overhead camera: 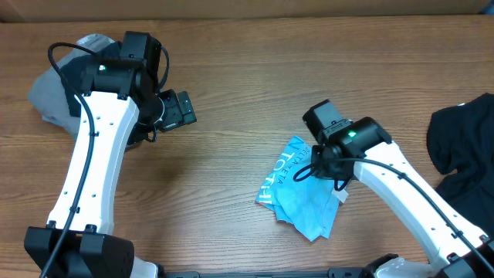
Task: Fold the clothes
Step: 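Grasp the light-blue bundle's left side with the left gripper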
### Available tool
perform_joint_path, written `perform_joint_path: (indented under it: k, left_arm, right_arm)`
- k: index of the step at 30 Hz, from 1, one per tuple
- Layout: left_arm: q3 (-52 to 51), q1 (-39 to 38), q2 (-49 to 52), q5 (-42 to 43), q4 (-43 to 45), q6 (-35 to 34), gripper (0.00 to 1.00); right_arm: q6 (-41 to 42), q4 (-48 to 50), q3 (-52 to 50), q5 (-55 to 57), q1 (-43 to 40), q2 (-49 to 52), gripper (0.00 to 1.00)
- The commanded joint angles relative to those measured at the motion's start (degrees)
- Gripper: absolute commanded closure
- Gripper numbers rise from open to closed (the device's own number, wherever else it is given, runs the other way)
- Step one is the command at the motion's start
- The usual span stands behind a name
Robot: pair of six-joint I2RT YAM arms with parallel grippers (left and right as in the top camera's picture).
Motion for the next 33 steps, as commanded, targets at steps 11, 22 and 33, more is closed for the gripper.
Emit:
perform_joint_path:
  k: [11,22,33]
  left_arm:
    - [1.11,-0.76,-0.24,4.68,0.17,-0.17,0.00]
    - [0.68,-5.51,-0.13,15.87,3.65,12.72,0.00]
    - [-16.85,-14.21,-0.02,28.83,21.09,13.00,0.00]
  right_arm:
    - [-5.66,10.60,-5.73,-19.98,-1.51,0.17,0.79]
    - [-6.40,19.61,-21.99,-24.37,-1.57,5.49,0.79]
    - [-3.17,20.37,-23.39,-26.45,-1.62,3.32,0.94]
